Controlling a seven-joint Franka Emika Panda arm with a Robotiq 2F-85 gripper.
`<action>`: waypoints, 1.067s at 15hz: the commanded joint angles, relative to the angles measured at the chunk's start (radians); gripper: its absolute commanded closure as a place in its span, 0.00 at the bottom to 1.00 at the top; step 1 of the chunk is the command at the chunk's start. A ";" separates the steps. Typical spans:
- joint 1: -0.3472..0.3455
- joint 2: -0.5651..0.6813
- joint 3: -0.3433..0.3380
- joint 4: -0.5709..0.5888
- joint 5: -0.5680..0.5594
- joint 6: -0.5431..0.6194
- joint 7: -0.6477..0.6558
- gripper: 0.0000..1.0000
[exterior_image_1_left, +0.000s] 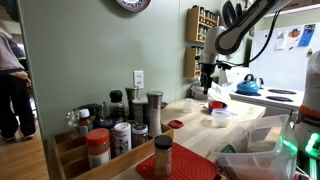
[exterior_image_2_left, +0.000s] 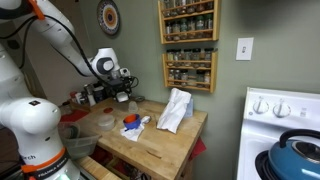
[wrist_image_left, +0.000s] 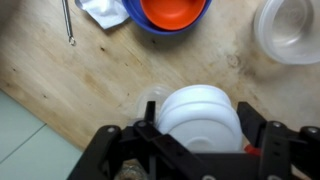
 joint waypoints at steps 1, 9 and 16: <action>-0.001 -0.020 -0.005 -0.013 0.003 -0.021 -0.031 0.19; 0.083 -0.059 -0.028 -0.056 0.098 -0.040 -0.315 0.44; 0.125 -0.132 -0.011 -0.163 0.100 -0.098 -0.607 0.44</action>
